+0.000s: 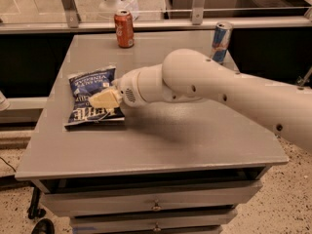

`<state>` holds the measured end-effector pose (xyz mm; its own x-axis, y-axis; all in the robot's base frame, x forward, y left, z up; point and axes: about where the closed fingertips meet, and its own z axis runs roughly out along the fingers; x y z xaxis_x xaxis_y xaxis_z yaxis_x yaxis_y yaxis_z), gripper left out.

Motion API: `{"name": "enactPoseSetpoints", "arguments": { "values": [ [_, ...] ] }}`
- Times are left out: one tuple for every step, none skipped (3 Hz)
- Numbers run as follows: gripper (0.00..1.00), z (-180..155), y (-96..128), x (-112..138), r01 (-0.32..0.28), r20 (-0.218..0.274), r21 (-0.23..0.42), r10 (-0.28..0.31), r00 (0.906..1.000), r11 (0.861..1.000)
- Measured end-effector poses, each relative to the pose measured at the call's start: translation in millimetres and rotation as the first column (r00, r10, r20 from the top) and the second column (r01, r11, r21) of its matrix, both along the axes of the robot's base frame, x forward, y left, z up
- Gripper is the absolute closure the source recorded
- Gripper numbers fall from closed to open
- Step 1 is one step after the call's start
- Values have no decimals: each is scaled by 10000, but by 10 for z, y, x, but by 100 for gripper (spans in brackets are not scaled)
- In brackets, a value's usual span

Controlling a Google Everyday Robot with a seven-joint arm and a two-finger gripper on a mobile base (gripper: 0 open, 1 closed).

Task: Move blue chip bag near coke can

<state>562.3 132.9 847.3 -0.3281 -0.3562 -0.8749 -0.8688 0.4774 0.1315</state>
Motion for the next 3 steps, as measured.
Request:
{"name": "enactPoseSetpoints", "arguments": {
  "values": [
    [64,-5,9,-27,14,-149,10,-13,9999,10000],
    [88,59,-135,57,213,-19,-179,-214,9998,9996],
    [100,210,-518,289,862,413,-606,-838,9956,9944]
  ]
}}
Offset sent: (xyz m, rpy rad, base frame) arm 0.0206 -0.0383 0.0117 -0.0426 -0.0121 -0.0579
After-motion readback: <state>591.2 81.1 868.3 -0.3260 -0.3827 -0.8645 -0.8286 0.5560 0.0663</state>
